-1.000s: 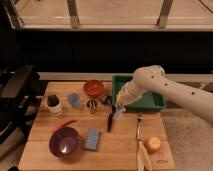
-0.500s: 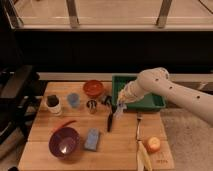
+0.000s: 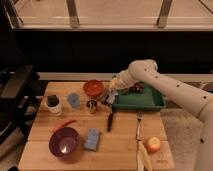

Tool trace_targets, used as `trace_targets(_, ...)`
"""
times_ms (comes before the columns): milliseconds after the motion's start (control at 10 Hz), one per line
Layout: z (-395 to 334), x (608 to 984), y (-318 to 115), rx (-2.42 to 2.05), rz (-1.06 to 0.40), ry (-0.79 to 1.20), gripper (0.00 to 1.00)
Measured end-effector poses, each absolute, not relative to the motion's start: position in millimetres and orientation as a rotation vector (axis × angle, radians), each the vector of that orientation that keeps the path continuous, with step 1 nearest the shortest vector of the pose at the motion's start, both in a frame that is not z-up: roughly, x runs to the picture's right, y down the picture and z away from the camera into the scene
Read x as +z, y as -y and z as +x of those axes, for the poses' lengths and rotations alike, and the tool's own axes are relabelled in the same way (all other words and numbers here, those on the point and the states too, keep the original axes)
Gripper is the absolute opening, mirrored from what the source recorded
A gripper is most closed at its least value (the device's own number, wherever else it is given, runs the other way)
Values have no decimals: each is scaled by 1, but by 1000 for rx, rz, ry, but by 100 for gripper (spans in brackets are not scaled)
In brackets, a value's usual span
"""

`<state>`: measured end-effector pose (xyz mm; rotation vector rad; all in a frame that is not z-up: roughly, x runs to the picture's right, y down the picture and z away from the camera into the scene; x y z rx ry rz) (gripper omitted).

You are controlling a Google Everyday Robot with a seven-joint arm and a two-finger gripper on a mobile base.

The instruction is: Place towel in red bowl

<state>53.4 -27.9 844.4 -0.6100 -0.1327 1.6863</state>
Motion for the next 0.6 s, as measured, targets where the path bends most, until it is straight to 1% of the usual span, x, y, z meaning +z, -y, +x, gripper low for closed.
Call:
trace_targets(300, 19, 867, 49, 1600, -626, 200, 0)
trace_targets(400, 9, 871, 52, 1579, -633, 214, 2)
trace_targets(500, -5, 876, 55, 1550, -646, 229, 10)
trace_targets(600, -13, 883, 58, 1530, -657, 239, 21)
